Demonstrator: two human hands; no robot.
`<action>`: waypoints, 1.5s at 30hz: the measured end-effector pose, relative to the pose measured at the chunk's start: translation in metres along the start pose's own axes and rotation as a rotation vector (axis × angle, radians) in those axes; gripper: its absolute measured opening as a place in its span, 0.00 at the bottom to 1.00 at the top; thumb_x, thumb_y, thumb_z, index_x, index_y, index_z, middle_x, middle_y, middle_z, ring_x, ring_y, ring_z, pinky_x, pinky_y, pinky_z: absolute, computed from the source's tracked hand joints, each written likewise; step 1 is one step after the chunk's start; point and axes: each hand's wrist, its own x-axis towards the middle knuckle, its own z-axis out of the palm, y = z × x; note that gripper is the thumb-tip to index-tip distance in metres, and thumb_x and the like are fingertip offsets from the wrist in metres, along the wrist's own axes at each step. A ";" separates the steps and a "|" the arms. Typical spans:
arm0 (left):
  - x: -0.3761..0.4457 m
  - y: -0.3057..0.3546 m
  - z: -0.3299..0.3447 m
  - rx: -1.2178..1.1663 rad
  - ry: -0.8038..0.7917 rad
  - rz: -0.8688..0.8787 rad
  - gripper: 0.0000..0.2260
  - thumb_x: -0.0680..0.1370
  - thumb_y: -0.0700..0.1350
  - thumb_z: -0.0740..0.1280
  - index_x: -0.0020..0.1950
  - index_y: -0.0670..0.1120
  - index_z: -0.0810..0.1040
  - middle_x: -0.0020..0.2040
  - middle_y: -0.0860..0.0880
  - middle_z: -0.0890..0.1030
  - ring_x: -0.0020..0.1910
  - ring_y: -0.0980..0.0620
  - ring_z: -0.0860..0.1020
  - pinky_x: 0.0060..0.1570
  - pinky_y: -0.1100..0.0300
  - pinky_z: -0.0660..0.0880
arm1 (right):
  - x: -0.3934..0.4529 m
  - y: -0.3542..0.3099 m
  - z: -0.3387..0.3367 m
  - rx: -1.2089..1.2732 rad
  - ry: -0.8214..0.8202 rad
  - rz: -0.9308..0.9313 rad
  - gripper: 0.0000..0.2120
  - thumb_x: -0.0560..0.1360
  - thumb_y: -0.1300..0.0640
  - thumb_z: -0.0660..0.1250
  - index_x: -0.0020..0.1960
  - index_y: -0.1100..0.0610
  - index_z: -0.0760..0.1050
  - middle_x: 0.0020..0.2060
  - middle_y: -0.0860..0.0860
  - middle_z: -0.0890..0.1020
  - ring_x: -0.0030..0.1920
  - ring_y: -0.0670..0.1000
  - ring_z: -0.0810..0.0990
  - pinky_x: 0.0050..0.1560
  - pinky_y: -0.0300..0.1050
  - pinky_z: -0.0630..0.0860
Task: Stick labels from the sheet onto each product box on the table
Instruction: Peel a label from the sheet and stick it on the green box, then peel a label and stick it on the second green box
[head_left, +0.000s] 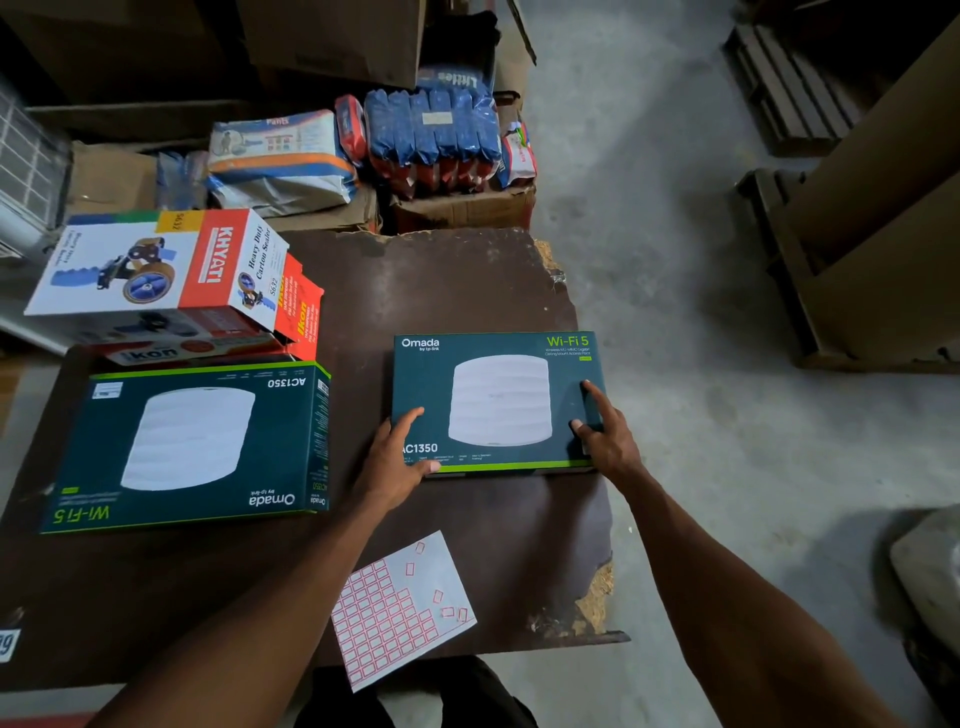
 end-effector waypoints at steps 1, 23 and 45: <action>0.001 0.000 0.000 -0.005 -0.001 -0.001 0.39 0.71 0.43 0.79 0.78 0.58 0.66 0.71 0.45 0.70 0.67 0.46 0.74 0.66 0.51 0.74 | 0.000 0.000 0.001 -0.010 0.003 0.014 0.30 0.80 0.56 0.69 0.76 0.33 0.65 0.66 0.55 0.71 0.59 0.59 0.79 0.56 0.60 0.84; -0.017 0.010 -0.008 0.060 -0.054 -0.041 0.37 0.78 0.49 0.73 0.81 0.61 0.57 0.83 0.44 0.47 0.81 0.44 0.57 0.75 0.52 0.61 | -0.042 -0.059 0.023 -0.406 0.171 0.047 0.32 0.81 0.48 0.65 0.82 0.42 0.57 0.82 0.56 0.55 0.81 0.64 0.51 0.79 0.66 0.55; -0.154 -0.105 -0.125 -0.140 0.216 0.052 0.30 0.77 0.45 0.74 0.77 0.54 0.69 0.79 0.46 0.65 0.79 0.51 0.62 0.75 0.53 0.64 | -0.219 -0.173 0.226 0.007 -0.034 -0.146 0.23 0.78 0.57 0.72 0.73 0.51 0.75 0.74 0.55 0.71 0.75 0.54 0.70 0.74 0.44 0.66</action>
